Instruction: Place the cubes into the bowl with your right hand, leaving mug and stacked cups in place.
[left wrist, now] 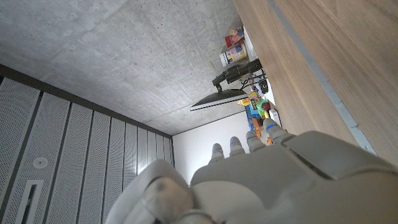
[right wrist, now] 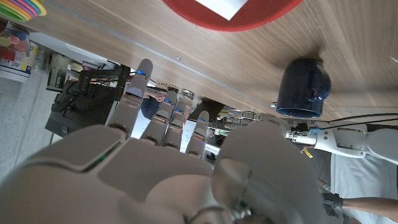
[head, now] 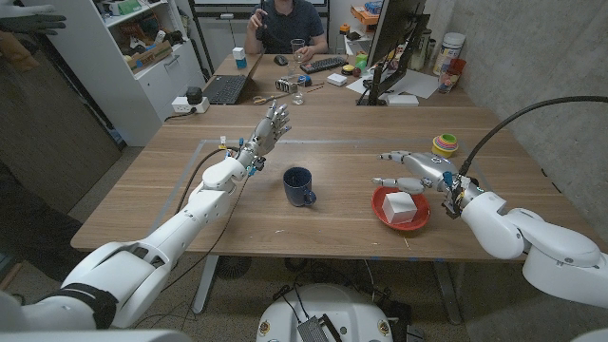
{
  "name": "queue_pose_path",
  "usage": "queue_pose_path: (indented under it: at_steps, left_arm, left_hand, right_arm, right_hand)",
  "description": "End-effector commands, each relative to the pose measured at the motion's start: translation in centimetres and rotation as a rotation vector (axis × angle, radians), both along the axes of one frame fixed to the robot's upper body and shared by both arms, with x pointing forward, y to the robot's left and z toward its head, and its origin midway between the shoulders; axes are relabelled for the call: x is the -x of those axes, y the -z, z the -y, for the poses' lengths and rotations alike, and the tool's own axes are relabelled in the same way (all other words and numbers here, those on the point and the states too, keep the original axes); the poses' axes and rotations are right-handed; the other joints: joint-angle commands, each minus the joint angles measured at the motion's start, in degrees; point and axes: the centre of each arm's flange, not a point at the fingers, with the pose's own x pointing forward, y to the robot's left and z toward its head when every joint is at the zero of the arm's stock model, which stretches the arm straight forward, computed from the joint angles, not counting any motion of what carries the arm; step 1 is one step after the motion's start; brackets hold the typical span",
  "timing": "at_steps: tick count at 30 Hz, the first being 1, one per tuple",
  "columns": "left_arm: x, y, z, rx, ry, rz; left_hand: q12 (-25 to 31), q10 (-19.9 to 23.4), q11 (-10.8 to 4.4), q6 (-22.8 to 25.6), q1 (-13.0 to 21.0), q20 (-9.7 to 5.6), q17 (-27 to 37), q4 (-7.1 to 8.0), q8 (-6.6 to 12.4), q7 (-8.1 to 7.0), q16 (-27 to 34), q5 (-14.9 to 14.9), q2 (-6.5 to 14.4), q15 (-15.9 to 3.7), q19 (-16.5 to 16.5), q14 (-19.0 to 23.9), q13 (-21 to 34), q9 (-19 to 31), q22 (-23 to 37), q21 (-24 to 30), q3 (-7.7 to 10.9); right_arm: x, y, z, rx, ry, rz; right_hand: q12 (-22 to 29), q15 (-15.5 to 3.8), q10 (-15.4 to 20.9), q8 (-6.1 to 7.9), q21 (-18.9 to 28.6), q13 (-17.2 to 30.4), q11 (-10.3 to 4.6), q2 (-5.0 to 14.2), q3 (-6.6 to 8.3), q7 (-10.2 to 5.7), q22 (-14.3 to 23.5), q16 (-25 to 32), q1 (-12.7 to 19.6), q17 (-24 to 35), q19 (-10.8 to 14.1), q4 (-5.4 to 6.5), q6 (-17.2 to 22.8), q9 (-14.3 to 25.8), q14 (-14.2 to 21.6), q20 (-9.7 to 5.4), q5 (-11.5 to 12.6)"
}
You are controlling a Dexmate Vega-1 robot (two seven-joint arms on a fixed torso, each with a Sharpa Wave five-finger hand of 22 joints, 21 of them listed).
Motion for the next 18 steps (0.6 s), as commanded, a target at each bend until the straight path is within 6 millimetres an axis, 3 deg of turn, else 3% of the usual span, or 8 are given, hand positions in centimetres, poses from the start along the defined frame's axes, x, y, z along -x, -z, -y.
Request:
queue_pose_path:
  at_steps: [1,7,8,18]
  left_arm:
    - [0.3,0.3,-0.36,0.004,-0.011,-0.005]
    - [0.36,0.32,-0.3,0.0,-0.011,-0.004]
    - [0.36,0.31,-0.29,-0.002,-0.011,-0.002]
    - [0.34,0.52,-0.01,0.0,-0.005,-0.005]
  left_hand:
    - [0.24,-10.58,0.01,-10.56,0.67,0.32,0.2,0.26,0.1,-0.32,0.31,0.14,1.4,-0.34,-3.35,-7.18,0.19,0.08,0.31,-0.35,-0.42]
    - [0.21,-10.65,-0.11,-10.53,0.68,0.29,0.2,0.27,0.11,-0.34,0.32,0.16,1.43,-0.32,-3.44,-7.15,0.19,0.08,0.31,-0.42,-0.52]
    - [0.22,-10.63,0.49,-10.6,0.68,0.28,0.2,0.28,0.09,-0.32,0.31,0.16,1.44,-0.3,-3.45,-7.18,0.19,0.08,0.31,-0.43,-0.54]
    - [0.26,-10.52,0.39,-10.57,0.7,0.25,0.2,0.28,0.1,-0.32,0.32,0.18,1.46,-0.33,-3.29,-7.15,0.19,0.08,0.32,-0.4,-0.64]
  right_arm:
    - [0.66,-0.48,-0.15,0.004,-0.019,0.029]
    - [0.95,-0.66,-0.15,-0.008,-0.022,0.046]
    - [0.97,-0.67,-0.13,-0.008,-0.027,0.046]
    - [1.4,-0.98,-0.31,-0.009,-0.046,0.085]
  right_hand:
    - [-0.38,0.73,-2.03,-0.24,-0.63,0.01,-0.02,0.4,-0.95,0.1,0.28,0.03,-0.62,-0.03,-0.08,0.03,-2.58,0.11,-1.65,0.05,0.62]
    - [-0.43,1.31,-3.72,-0.16,-1.34,-0.02,-0.74,0.57,-1.54,0.01,0.3,0.06,-0.91,-0.09,-0.64,0.02,-4.31,0.12,-2.91,0.29,0.78]
    - [-0.46,1.49,-4.3,-0.21,-1.55,-0.03,-0.65,0.63,-1.71,0.0,0.31,0.0,-0.98,-0.1,-0.89,0.0,-5.03,0.12,-3.52,0.45,0.82]
    - [-0.46,2.76,-6.95,-0.22,-2.35,-0.07,-0.39,0.79,-2.68,-0.03,0.32,-0.02,-1.36,-0.19,-2.58,-0.09,-8.7,0.12,-6.06,0.56,1.06]
